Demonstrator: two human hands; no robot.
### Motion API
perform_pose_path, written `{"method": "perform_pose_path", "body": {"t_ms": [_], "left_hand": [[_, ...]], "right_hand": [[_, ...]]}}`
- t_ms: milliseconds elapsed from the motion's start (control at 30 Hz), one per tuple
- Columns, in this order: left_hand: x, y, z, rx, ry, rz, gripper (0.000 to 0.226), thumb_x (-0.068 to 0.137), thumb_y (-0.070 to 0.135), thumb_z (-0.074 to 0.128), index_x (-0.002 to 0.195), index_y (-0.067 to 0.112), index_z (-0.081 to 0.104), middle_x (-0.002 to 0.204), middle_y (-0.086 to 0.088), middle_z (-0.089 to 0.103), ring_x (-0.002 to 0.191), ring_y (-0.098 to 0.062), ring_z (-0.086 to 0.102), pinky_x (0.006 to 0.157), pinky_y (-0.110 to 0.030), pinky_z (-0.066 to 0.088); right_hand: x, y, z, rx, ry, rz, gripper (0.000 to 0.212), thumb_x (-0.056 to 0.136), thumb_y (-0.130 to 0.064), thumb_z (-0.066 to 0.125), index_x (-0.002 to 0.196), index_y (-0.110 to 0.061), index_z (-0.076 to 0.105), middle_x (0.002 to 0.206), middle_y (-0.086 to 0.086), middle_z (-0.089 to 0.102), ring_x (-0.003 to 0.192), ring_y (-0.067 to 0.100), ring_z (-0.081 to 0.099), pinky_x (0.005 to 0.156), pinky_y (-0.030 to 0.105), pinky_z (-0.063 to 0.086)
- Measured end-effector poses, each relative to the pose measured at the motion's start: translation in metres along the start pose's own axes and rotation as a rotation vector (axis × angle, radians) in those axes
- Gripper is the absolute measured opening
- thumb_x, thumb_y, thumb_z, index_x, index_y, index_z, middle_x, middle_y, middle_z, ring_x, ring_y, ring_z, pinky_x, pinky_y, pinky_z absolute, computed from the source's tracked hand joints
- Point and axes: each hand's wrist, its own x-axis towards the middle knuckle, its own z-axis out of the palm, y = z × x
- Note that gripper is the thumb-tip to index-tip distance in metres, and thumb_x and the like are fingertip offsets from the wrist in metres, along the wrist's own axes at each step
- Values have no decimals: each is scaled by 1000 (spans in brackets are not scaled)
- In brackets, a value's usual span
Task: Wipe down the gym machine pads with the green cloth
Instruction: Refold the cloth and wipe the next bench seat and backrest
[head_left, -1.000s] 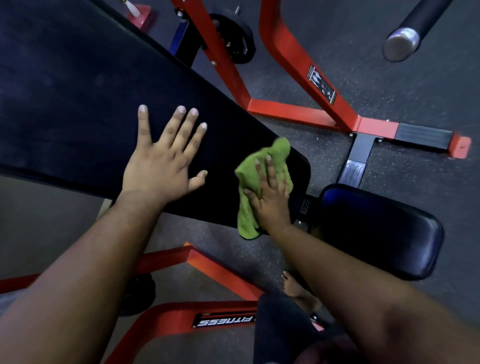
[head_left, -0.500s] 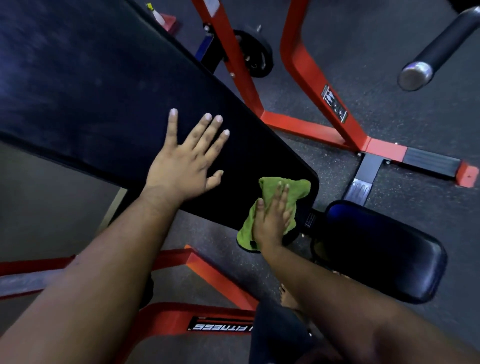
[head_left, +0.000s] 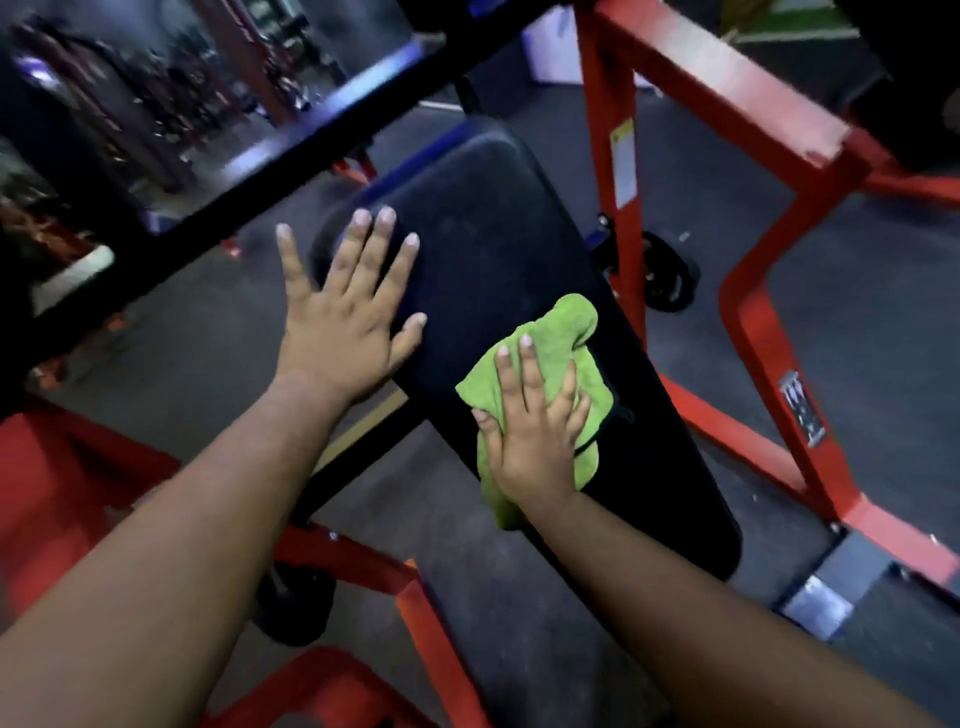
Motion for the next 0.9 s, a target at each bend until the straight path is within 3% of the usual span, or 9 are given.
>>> {"method": "perform_pose_path", "body": {"t_ms": [100,233,367,500,600,667,700,800,900], "left_hand": [[-6,-7,2,-20,-30,-63,74,103,59,24,164,20,10,172,-4,1,158,-22,3,113,-81,5],[-3,-5,1,-184,-70,-199,78,98,54,22,163,17,1,171,1,-9,158,-19,-6,117,-75,0],[-2,-3,2,-254,-105,-216,83,95,56,22,163,17,-7,170,2,-16,156,-19,-17,117,-71,-9],[-2,-1,0,-290,-154,-242,87,91,58,19,160,20,-17,167,4,-27,154,-17,-26,117,-68,-17],[-1,1,-1,-330,-189,-270,88,89,58,17,158,22,-24,163,4,-36,151,-17,-31,117,-67,-18],[0,-2,-1,-370,-204,-249,87,89,59,14,156,23,-29,160,6,-41,149,-15,-36,117,-67,-16],[-1,-6,-1,-414,-213,-235,87,88,58,13,154,24,-31,159,6,-42,148,-14,-37,117,-67,-16],[-3,-11,-1,-601,-188,-218,86,87,54,15,151,25,-33,158,8,-43,148,-10,-37,120,-62,-16],[-4,-12,-5,-752,-185,-243,83,88,46,18,148,27,-37,153,12,-48,145,-5,-39,121,-55,-20]], "right_hand": [[62,-33,-28,-62,12,-229,72,102,-63,32,163,-37,3,171,-13,-6,154,47,1,115,74,14],[126,-46,-56,-159,63,-382,74,100,-64,39,163,-39,8,171,-15,-1,155,43,5,115,71,17],[77,0,-41,-162,56,-331,76,98,-63,40,163,-35,12,172,-13,0,156,40,1,118,67,17],[64,52,-44,-262,-6,-510,76,95,-62,41,163,-36,18,172,-9,11,154,43,11,112,74,24],[136,23,-65,-121,100,-172,74,97,-63,32,163,-37,11,172,-10,4,152,47,14,119,72,8],[170,-22,-71,13,155,90,76,95,-64,26,163,-35,9,172,-9,2,152,48,14,119,70,16],[168,-48,-70,34,166,119,77,94,-63,24,164,-33,9,172,-8,2,153,49,12,118,68,19],[131,-87,-55,-59,92,-260,75,95,-57,30,164,-33,12,171,-11,-2,156,43,3,121,64,14],[160,-64,-71,-149,61,-520,71,94,-58,34,162,-39,20,171,-14,11,156,38,8,118,64,21]]}}
